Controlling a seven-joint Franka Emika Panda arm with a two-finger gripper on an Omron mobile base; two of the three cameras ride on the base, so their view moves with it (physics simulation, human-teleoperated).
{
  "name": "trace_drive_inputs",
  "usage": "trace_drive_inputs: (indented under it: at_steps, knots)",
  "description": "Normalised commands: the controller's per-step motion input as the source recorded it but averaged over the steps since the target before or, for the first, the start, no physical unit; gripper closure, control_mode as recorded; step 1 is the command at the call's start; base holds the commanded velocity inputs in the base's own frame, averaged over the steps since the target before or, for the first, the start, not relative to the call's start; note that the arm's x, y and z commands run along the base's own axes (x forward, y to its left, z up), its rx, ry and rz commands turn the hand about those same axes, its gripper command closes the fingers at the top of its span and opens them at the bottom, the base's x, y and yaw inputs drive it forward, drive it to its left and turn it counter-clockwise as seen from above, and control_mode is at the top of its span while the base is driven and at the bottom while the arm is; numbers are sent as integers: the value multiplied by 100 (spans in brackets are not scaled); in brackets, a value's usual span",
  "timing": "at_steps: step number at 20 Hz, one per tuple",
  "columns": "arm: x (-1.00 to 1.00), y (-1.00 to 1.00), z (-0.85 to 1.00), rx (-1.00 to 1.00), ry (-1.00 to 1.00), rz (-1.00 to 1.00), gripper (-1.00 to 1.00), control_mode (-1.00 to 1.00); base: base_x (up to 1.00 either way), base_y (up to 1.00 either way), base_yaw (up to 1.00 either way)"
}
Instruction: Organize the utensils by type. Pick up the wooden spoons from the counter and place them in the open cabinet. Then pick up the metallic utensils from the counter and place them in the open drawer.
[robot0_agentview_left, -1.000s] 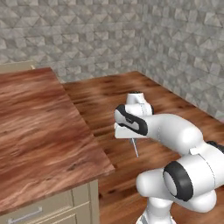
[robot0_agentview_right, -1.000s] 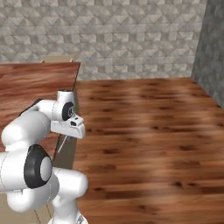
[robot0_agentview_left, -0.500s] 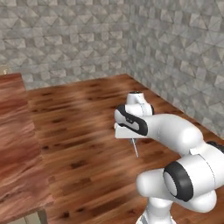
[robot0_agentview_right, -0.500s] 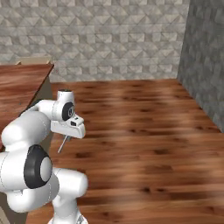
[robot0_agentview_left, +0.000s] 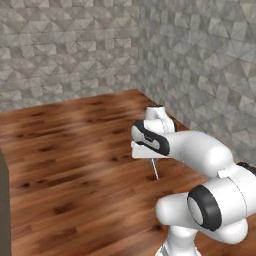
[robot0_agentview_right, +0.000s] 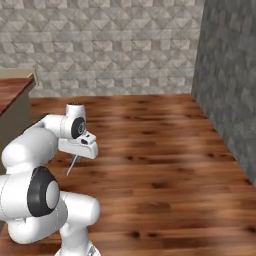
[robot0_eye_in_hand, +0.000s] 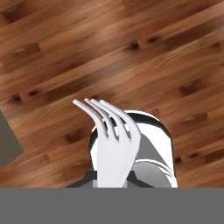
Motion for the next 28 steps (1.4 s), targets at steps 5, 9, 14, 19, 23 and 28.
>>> trace_drive_inputs:
  at_steps: [5, 9, 14, 19, 23, 28]
  knots:
    - [0, 0, 0, 0, 0, 0, 100, 100, 85, -56, 12]
    - [0, 0, 0, 0, 0, 0, 100, 100, 92, -42, 23]
    - [0, 0, 0, 0, 0, 0, 100, 100, 92, -37, 29]
    - [0, 0, 0, 0, 0, 0, 100, 100, 94, -34, 31]
    - [0, 0, 0, 0, 0, 0, 100, 100, 94, -34, 31]
    - [0, 0, 0, 0, 0, 0, 100, 100, 93, -37, 27]
